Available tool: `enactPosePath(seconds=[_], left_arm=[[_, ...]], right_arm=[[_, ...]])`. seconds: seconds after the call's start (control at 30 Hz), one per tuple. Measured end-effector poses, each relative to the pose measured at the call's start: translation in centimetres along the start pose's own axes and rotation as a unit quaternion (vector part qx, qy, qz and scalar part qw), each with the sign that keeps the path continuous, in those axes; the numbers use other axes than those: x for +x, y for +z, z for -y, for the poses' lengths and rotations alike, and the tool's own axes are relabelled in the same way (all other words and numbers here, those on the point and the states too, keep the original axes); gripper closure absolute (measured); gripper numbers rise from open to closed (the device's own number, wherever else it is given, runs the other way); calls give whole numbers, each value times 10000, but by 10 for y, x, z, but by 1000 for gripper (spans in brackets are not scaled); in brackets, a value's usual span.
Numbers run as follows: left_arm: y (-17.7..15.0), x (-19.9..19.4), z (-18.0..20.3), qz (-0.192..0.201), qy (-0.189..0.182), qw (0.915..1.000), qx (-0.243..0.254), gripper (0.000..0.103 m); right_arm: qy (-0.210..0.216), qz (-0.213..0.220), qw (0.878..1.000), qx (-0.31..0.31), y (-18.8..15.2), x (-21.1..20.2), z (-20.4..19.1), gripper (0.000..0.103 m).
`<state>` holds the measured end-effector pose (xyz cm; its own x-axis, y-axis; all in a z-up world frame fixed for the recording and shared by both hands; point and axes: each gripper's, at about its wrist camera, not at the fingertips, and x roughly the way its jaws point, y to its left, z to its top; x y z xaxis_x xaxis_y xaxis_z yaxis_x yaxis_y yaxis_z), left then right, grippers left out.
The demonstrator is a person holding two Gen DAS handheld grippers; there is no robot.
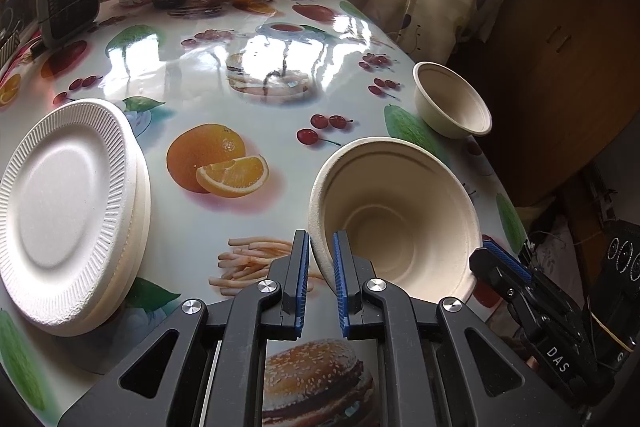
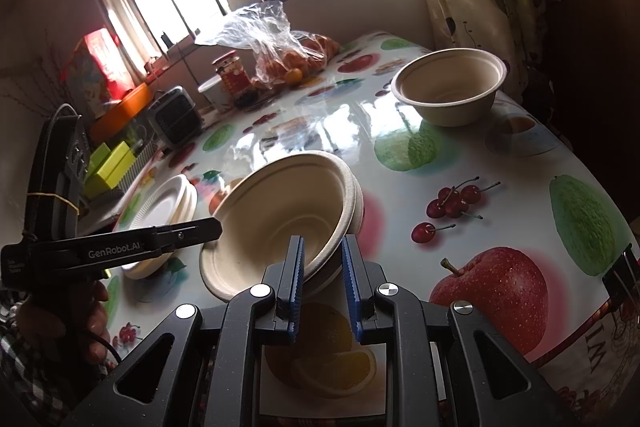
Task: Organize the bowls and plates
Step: 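Carry the held beige bowls toward the other bowls with both tools, then lower the held bowls into other bowls and open both tools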
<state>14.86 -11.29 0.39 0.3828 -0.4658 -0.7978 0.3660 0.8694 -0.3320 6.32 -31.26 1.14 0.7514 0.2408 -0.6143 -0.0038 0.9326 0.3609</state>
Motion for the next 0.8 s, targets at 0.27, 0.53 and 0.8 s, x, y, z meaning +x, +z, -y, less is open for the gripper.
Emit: enactPosePath(seconds=[0.27, 0.53, 0.8], left_arm=[[0, -1, 0, 12, -3, 10000, -10, 90], [2, -3, 0, 63, 56, 10000, -14, 84], [9, -5, 2, 133, 88, 9999, 22, 69]], right_arm=[[-16, 14, 10000, 35, -1, 2, 1, 82], [-29, 38, 10000, 12, 1, 1, 2, 69], [-70, 100, 9999, 68, 9, 1, 8, 64]])
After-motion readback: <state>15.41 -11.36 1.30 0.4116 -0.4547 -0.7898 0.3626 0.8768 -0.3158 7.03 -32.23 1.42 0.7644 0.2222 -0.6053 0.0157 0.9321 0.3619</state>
